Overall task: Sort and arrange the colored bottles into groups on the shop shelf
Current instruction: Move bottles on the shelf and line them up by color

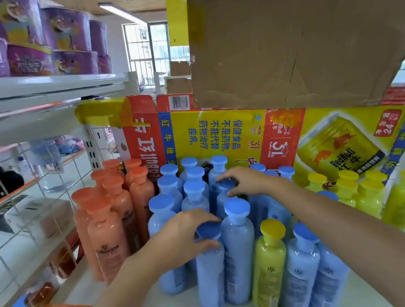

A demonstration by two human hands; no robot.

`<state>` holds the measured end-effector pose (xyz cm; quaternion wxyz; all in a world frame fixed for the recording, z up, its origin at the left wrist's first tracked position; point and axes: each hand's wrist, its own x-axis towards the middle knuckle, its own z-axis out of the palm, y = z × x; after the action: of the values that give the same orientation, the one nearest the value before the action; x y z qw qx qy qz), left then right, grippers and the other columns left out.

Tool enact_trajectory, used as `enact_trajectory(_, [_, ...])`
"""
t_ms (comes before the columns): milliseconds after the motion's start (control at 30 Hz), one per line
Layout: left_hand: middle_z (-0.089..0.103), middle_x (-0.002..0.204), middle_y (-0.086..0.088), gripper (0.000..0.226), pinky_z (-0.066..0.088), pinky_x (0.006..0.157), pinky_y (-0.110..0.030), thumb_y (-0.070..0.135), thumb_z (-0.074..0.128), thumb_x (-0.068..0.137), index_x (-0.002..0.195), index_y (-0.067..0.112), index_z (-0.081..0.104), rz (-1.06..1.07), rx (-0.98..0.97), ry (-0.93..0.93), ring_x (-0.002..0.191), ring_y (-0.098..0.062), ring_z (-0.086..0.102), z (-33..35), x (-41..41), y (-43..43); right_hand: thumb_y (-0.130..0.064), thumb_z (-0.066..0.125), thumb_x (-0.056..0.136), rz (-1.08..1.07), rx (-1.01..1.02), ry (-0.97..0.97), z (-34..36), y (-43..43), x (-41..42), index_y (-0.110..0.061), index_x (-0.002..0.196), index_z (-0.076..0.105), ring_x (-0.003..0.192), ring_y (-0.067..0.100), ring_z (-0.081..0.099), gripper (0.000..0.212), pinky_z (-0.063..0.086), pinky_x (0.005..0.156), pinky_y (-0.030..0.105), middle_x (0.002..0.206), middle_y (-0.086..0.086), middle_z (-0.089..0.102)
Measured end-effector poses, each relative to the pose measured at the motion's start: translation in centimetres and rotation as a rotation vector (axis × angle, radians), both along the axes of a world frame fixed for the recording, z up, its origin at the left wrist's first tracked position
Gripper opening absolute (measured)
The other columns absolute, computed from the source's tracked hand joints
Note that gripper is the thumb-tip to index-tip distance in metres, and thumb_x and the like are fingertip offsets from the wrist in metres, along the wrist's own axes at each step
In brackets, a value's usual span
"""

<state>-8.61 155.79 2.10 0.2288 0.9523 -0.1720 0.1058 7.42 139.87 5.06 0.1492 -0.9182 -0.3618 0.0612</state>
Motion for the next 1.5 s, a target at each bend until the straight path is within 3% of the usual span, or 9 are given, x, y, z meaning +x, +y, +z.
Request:
enact_trajectory(67, [0.059, 0.117, 0.006, 0.041, 0.039, 0.082, -0.013, 0.028, 0.068, 0.081, 0.119, 0.019, 0.057, 0.024, 0.002, -0.017, 0.103, -0.010, 0.054, -0.1, 0.0, -0.2, -0.018, 0.067, 0.084, 0.006, -0.017, -0.036, 0.0, 0.3, 0.2, -0.014, 0.129, 0.052, 0.122, 0.024, 0.045, 0.048, 0.036, 0.095, 0.031, 0.137, 0.007, 0.048])
enact_trajectory(267, [0.064, 0.101, 0.002, 0.034, 0.046, 0.080, -0.027, 0.029, 0.068, 0.079, 0.111, 0.018, 0.061, 0.108, -0.129, -0.104, 0.091, -0.021, 0.061, 0.8, -0.1, 0.5, -0.016, 0.070, 0.080, -0.005, 0.031, -0.068, 0.8, -0.1, 0.2, -0.012, 0.118, 0.062, 0.098, 0.022, 0.053, 0.039, 0.039, 0.078, 0.030, 0.122, 0.010, 0.059])
enact_trajectory(400, [0.060, 0.099, 0.009, 0.033, 0.043, 0.075, -0.013, 0.018, 0.067, 0.082, 0.115, 0.014, 0.061, 0.116, -0.170, -0.216, 0.088, -0.013, 0.060, 4.1, 0.3, 0.9, -0.015, 0.069, 0.081, -0.035, 0.148, -0.088, 3.4, -1.1, -0.6, -0.011, 0.121, 0.060, 0.115, 0.023, 0.054, 0.041, 0.041, 0.088, 0.027, 0.127, 0.009, 0.058])
enact_trajectory(533, [0.058, 0.102, 0.010, 0.033, 0.042, 0.072, -0.006, 0.019, 0.063, 0.084, 0.117, 0.016, 0.061, 0.109, -0.181, -0.285, 0.091, -0.008, 0.057, 8.0, 1.1, 0.8, -0.013, 0.068, 0.081, -0.033, 0.242, -0.182, 6.6, -1.9, -1.9, -0.013, 0.118, 0.063, 0.109, 0.021, 0.058, 0.037, 0.042, 0.081, 0.025, 0.121, 0.007, 0.063])
enact_trajectory(733, [0.060, 0.099, 0.008, 0.029, 0.041, 0.075, -0.014, 0.017, 0.062, 0.085, 0.114, 0.013, 0.063, 0.103, -0.193, -0.416, 0.092, -0.010, 0.057, 13.1, 2.9, 0.4, -0.009, 0.065, 0.078, -0.072, 0.370, -0.371, 10.1, -3.1, -3.5, -0.014, 0.112, 0.067, 0.087, 0.008, 0.055, 0.035, 0.038, 0.075, 0.020, 0.114, 0.003, 0.067])
enact_trajectory(867, [0.061, 0.098, 0.007, 0.026, 0.041, 0.075, -0.013, 0.017, 0.061, 0.087, 0.112, 0.013, 0.064, 0.094, -0.174, -0.479, 0.091, -0.009, 0.057, 15.3, 3.8, -0.6, -0.008, 0.065, 0.077, -0.082, 0.465, -0.441, 12.2, -4.3, -4.2, -0.013, 0.109, 0.069, 0.091, 0.008, 0.059, 0.033, 0.042, 0.080, 0.020, 0.110, 0.002, 0.068])
enact_trajectory(1000, [0.061, 0.099, 0.006, 0.026, 0.040, 0.073, -0.008, 0.019, 0.059, 0.087, 0.113, 0.014, 0.064, 0.065, -0.186, -0.477, 0.090, -0.008, 0.056, 16.4, 4.8, -2.0, -0.010, 0.066, 0.076, -0.126, 0.515, -0.506, 13.9, -6.3, -4.8, -0.015, 0.109, 0.069, 0.090, 0.004, 0.056, 0.033, 0.044, 0.082, 0.021, 0.106, -0.001, 0.069])
enact_trajectory(1267, [0.063, 0.104, 0.002, 0.027, 0.041, 0.082, -0.021, 0.018, 0.061, 0.086, 0.113, 0.012, 0.064, -0.042, -0.165, -0.407, 0.094, -0.008, 0.055, 16.0, 7.3, -5.5, -0.005, 0.065, 0.074, -0.183, 0.502, -0.501, 14.6, -10.7, -6.2, -0.014, 0.105, 0.070, 0.087, 0.004, 0.059, 0.032, 0.040, 0.073, 0.013, 0.095, -0.007, 0.065])
enact_trajectory(1500, [0.066, 0.107, -0.008, 0.028, 0.035, 0.069, -0.012, 0.012, 0.065, 0.083, 0.111, 0.007, 0.064, -0.133, -0.079, -0.230, 0.089, -0.011, 0.053, 12.5, 9.7, -8.2, -0.005, 0.066, 0.073, -0.209, 0.410, -0.383, 11.8, -12.9, -6.6, -0.017, 0.104, 0.070, 0.095, 0.009, 0.062, 0.034, 0.048, 0.086, 0.022, 0.105, -0.001, 0.068])
